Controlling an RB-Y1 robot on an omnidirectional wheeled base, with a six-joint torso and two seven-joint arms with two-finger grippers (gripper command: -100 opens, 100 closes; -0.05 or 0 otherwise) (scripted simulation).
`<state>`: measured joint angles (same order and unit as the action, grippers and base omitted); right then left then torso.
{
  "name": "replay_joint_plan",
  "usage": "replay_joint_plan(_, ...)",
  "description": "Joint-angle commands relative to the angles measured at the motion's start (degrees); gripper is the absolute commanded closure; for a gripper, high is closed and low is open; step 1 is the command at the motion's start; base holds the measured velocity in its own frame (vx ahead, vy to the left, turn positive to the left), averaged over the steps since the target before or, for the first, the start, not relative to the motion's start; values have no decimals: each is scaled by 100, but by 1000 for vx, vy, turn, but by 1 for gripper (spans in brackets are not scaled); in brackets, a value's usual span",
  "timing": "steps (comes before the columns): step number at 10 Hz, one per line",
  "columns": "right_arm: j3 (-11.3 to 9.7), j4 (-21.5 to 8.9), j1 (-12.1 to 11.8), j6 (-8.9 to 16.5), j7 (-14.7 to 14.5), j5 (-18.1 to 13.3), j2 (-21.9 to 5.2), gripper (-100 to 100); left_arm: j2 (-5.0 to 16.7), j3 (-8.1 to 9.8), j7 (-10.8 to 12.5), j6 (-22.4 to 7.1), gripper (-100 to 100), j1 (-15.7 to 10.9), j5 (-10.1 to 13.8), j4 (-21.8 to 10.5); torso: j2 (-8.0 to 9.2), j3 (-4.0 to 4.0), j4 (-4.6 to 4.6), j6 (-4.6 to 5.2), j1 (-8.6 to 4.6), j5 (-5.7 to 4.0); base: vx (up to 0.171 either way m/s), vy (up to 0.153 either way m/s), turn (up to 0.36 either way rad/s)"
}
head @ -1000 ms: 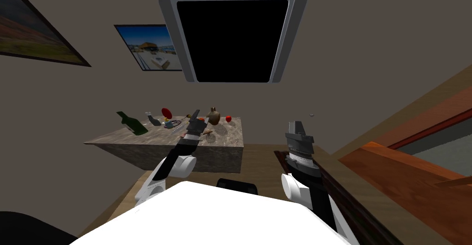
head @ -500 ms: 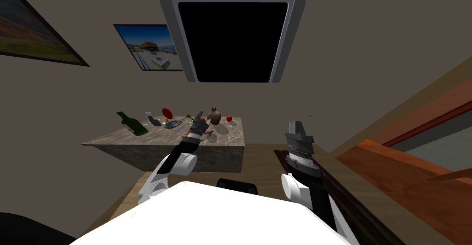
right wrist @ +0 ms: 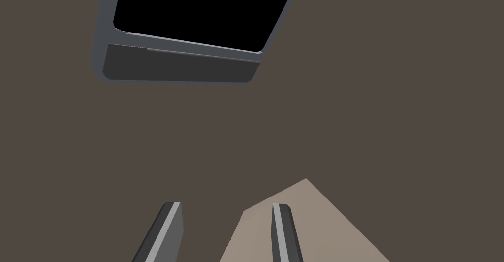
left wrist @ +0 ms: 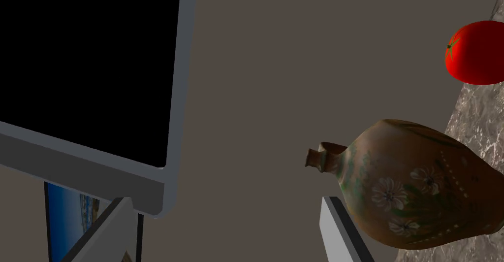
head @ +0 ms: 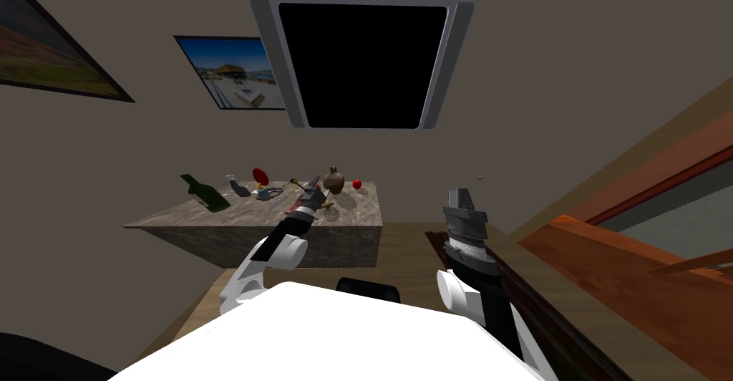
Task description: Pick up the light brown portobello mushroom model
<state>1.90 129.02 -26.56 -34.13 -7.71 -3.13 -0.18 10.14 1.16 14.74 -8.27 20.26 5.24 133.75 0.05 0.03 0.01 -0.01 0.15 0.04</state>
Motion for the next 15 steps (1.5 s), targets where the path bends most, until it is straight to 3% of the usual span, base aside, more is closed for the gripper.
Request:
replay_joint_plan(1, 0, 0, 0, 0, 0, 0, 0, 0, -8, -19, 45, -286, -100, -82, -13, -34, 0, 0, 0, 0, 0, 0, -20, 36, -31)
replay_joint_plan(10, 0, 0, 0, 0, 0, 0, 0, 0, 73, -51, 256, -1590, -100, -298, -31, -269, -4, -2, -1, 1, 0, 0, -13, 38, -32)
replay_joint_plan(11, 0, 0, 0, 0, 0, 0, 0, 0, 99, -62, 313, -1852, -100, -345, -41, -341, -4, -2, -1, 0, -3, -1, -1, 40, -40)
replay_joint_plan(15, 0, 0, 0, 0, 0, 0, 0, 0, 163, -86, 430, -2339, -100, -432, -65, -497, -5, -3, -1, 1, 0, 0, -8, 40, -43)
